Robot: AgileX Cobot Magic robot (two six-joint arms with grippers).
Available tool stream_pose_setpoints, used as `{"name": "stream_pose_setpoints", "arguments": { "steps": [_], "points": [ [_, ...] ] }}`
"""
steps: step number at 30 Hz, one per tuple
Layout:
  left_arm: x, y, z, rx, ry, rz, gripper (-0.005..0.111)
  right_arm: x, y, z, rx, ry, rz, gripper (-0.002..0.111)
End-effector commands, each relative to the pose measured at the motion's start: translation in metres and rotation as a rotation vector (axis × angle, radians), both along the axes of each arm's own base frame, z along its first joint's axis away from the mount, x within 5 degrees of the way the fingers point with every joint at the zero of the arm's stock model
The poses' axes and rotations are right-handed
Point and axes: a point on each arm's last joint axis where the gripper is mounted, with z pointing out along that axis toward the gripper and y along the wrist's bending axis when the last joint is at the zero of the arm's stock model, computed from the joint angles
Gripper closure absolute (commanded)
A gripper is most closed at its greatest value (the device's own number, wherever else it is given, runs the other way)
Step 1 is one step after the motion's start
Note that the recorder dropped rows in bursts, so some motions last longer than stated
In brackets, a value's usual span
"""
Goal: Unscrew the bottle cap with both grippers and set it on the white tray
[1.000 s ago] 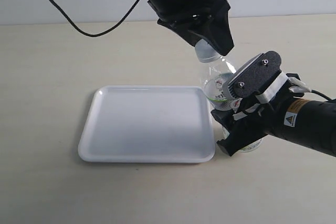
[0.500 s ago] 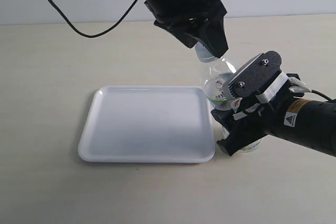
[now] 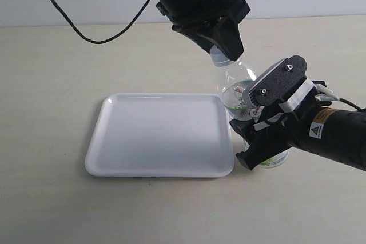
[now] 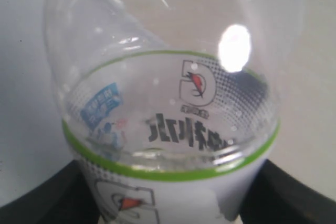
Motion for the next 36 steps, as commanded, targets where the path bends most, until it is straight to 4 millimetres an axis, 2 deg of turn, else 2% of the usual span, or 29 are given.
{"name": "stream_pose_setpoints", "arguments": {
  "steps": [1,14,25,36],
  "points": [
    [0.001,0.001,0.002,0.002,0.037,0.071,0.107,0.004,0.003,0.008,0.025,-0.077,0.011,0.108],
    [-0.010,-0.004,0.017,-0.042,0.179,0.228,0.107,0.006,0.003,0.013,0.037,-0.143,0.018,0.108],
    [-0.033,-0.026,0.014,0.030,0.347,0.446,0.107,-0.002,0.002,0.013,0.069,-0.231,0.046,0.108],
    [-0.036,-0.033,0.010,0.067,0.401,0.732,0.107,-0.002,0.002,0.013,0.073,-0.234,0.044,0.108]
  ]
}}
